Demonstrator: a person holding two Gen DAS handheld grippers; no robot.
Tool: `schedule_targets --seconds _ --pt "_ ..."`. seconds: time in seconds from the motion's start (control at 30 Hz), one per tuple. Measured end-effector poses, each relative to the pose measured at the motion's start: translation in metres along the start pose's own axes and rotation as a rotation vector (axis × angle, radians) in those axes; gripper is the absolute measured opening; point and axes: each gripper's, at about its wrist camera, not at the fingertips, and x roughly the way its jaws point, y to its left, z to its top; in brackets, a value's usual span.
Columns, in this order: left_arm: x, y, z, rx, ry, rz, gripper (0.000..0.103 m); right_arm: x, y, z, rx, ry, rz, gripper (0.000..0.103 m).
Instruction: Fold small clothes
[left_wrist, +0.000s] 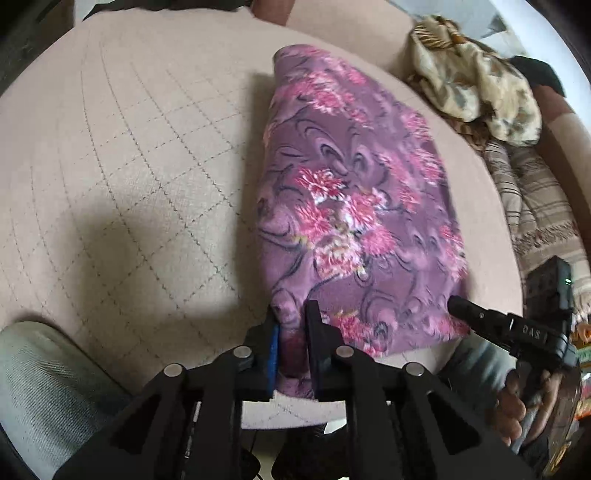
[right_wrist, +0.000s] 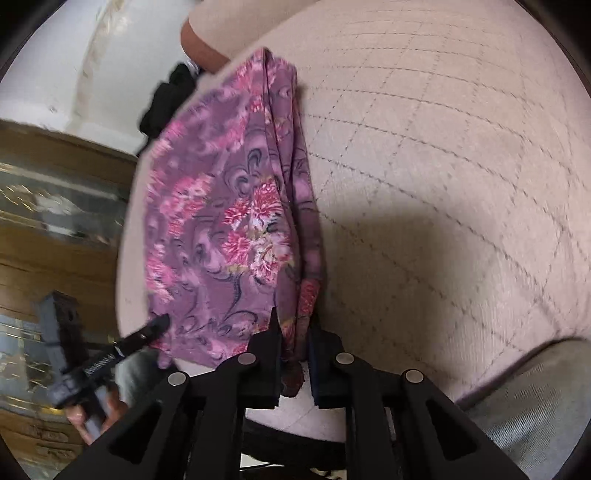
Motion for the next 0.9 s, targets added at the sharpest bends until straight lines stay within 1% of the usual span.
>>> schedule_targets --seconds 0.03,0.13,0.17,0.2,0.23,0.27,0.3,0.37,0.43,0.5,0.53,0.67,0.83,0.9 --pt "-0.004 0.002 -0.001 0.001 -0.004 -0.01 0.015 -0.004 -0.007 -0.002 0.018 -0.008 0.043 0.017" --pt "-0.019 0.009 -0.001 -0.009 -0.025 -0.006 0.021 -0.012 -0.018 -0.001 0.05 -0.024 0.098 0.018" --pt "-0.024 0.012 -0.001 -0.01 -0.036 -0.003 0.024 -0.015 -0.017 0.0 0.036 -0.033 0.089 0.023" --pt "-0.032 0.014 0.0 -0.01 -0.059 0.003 0.028 -0.018 -0.015 0.0 0.023 -0.042 0.075 0.033" --pt "-0.039 0.014 0.001 -0.01 -0.079 0.01 0.031 -0.021 -0.01 0.001 0.006 -0.052 0.053 0.04" --pt "-0.044 0.014 0.004 -0.011 -0.098 0.018 0.039 -0.025 -0.005 0.002 -0.01 -0.06 0.04 0.05" --pt "-0.051 0.017 0.007 -0.013 -0.117 0.02 0.047 -0.031 0.002 0.004 -0.034 -0.078 0.03 0.054" --pt "-0.057 0.018 0.015 -0.02 -0.144 0.02 0.054 -0.04 0.015 0.008 -0.065 -0.115 0.019 0.067" --pt "-0.059 0.019 0.022 -0.033 -0.153 0.021 0.056 -0.046 0.022 0.014 -0.083 -0.14 0.016 0.069" --pt "-0.056 0.021 0.03 -0.057 -0.158 0.01 0.063 -0.05 0.026 0.024 -0.087 -0.146 0.014 0.07" --pt "-0.054 0.021 0.034 -0.067 -0.158 0.006 0.064 -0.048 0.026 0.026 -0.086 -0.143 0.012 0.07" --pt "-0.046 0.02 0.044 -0.075 -0.145 -0.013 0.064 -0.044 0.026 0.036 -0.078 -0.139 -0.002 0.07" --pt "-0.039 0.019 0.058 -0.085 -0.136 -0.015 0.064 -0.045 0.023 0.045 -0.084 -0.152 -0.002 0.07" --pt "-0.037 0.02 0.065 -0.09 -0.133 -0.032 0.065 -0.045 0.022 0.05 -0.088 -0.156 -0.002 0.07"
